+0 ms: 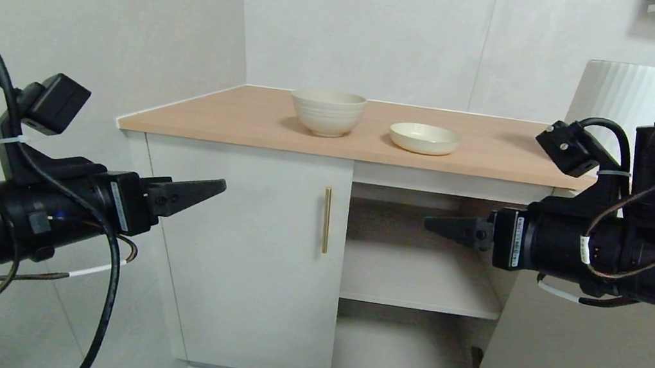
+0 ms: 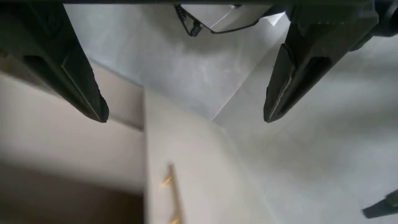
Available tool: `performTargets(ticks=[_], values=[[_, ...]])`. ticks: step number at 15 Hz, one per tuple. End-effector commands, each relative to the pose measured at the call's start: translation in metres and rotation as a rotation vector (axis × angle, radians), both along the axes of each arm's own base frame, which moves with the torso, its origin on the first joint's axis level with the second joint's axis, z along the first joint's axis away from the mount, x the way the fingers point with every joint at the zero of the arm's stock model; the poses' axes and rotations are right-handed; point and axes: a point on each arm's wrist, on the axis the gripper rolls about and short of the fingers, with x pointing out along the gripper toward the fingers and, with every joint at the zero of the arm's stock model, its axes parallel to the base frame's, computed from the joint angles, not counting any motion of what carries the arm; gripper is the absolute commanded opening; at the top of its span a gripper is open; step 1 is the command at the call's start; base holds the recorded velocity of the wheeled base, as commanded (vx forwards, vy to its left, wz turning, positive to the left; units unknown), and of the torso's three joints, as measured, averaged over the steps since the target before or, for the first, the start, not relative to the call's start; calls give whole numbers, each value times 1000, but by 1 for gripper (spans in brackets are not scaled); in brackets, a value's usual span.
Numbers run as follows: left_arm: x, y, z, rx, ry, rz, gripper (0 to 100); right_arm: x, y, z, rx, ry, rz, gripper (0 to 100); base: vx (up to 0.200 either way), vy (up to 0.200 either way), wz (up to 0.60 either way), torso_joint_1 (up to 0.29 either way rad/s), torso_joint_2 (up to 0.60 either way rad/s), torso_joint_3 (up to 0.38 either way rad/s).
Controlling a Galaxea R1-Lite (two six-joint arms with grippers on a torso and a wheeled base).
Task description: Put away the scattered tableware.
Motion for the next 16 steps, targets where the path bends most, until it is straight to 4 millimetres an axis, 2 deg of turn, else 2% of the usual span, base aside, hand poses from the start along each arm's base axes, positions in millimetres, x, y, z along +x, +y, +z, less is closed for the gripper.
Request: performTargets(ticks=[1, 7, 12, 16], values=[[1, 1, 1, -3, -1, 6, 100, -3, -1, 3, 6, -10, 2, 100, 200, 0, 0, 7, 2, 2], [3, 3, 0, -2, 2, 14, 100, -6, -4, 5, -5, 8, 3, 100, 200, 0, 0, 5, -3, 2], [-2, 4, 3, -6, -16, 15, 100, -14, -9, 14, -5, 16, 11, 100, 0, 0, 0, 0, 0, 0], [-5, 5, 7, -6, -35, 16, 100, -12, -8, 13, 8, 30, 3, 100, 0, 0, 0, 0, 0, 0]])
